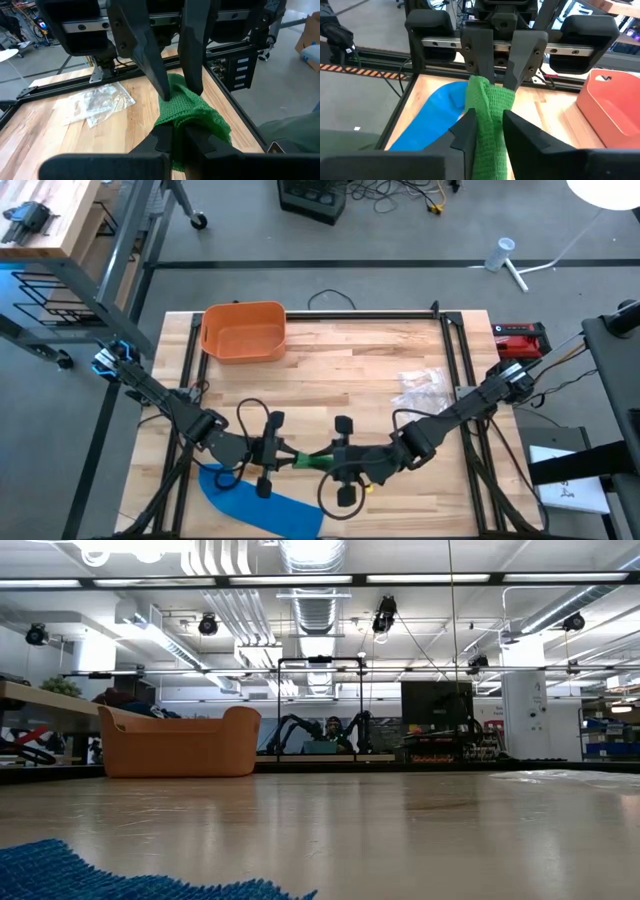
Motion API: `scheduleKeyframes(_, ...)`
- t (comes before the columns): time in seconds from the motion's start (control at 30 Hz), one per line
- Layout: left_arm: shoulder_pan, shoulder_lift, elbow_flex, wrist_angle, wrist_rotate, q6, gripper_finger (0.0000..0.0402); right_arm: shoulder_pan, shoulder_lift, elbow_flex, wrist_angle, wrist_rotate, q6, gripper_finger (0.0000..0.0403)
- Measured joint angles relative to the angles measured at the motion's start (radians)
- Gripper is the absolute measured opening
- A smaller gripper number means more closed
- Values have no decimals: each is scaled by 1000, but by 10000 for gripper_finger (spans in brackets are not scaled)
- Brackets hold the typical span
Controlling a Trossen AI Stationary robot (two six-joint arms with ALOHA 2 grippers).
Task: Roll bandage
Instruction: Roll the green bandage
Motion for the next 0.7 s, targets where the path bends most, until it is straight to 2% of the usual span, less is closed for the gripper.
scheduleKeyframes(0.4,0,0,0,-1,-1,-4,7,3,0,0,-6,1,-1,8)
scheduleKeyframes(0.7,0,0,0,5,-1,-4,7,32,-20,0,-12,2,2,1)
